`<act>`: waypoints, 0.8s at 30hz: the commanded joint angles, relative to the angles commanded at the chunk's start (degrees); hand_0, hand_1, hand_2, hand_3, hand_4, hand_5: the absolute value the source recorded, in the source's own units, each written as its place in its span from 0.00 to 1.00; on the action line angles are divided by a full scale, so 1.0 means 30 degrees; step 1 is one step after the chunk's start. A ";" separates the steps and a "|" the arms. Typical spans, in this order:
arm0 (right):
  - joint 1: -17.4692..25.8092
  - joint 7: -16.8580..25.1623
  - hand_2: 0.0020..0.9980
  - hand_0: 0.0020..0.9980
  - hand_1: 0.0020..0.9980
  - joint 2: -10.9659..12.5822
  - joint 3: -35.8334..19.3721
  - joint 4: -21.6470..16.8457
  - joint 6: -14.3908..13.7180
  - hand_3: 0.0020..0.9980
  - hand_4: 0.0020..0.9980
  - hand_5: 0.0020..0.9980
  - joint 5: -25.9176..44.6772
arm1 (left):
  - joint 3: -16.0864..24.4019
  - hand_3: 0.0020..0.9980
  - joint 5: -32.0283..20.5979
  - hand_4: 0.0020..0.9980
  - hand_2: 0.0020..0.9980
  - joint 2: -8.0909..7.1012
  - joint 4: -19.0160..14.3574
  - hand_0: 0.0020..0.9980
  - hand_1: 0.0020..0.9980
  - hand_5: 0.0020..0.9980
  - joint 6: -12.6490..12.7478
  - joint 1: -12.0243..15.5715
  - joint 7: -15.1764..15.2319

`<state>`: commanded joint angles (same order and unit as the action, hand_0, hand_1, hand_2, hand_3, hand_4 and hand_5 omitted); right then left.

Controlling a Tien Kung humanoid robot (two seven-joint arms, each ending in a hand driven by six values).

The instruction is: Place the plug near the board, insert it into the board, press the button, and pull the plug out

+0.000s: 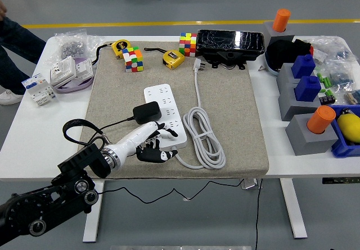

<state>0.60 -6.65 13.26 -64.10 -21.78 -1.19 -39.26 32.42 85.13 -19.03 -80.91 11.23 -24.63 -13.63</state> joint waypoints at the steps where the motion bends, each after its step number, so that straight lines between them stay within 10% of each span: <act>1: 0.0000 -0.0002 0.67 0.54 0.65 0.0003 0.0012 0.0005 0.0002 0.57 0.91 0.43 0.0004 | 0.0008 0.72 0.0069 0.78 0.14 0.0004 0.0014 0.08 0.08 0.21 0.0004 0.0002 -0.0078; 9: -0.0008 0.0001 0.67 0.54 0.65 0.0008 0.0080 -0.0014 0.0006 0.57 0.91 0.43 0.0011 | 0.0013 0.76 0.0605 0.79 0.14 -0.0003 0.0283 0.07 0.07 0.23 0.0013 0.0019 -0.0729; 10: -0.0004 0.0000 0.67 0.54 0.65 0.0012 0.0094 -0.0017 0.0006 0.57 0.91 0.43 0.0013 | 0.0010 0.89 0.0578 0.79 0.14 -0.0009 0.0318 0.07 0.07 0.22 0.0032 0.0030 -0.0710; 24: -0.0041 -0.0004 0.67 0.54 0.65 0.0056 0.0103 -0.0019 -0.0004 0.57 0.91 0.43 0.0017 | -0.0153 0.85 0.0423 0.82 0.14 -0.0042 0.0339 0.07 0.07 0.21 -0.0636 -0.0034 -0.1256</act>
<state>0.48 -6.67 13.43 -63.79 -21.83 -1.20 -39.21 31.96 86.40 -19.16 -79.89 9.32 -24.73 -17.39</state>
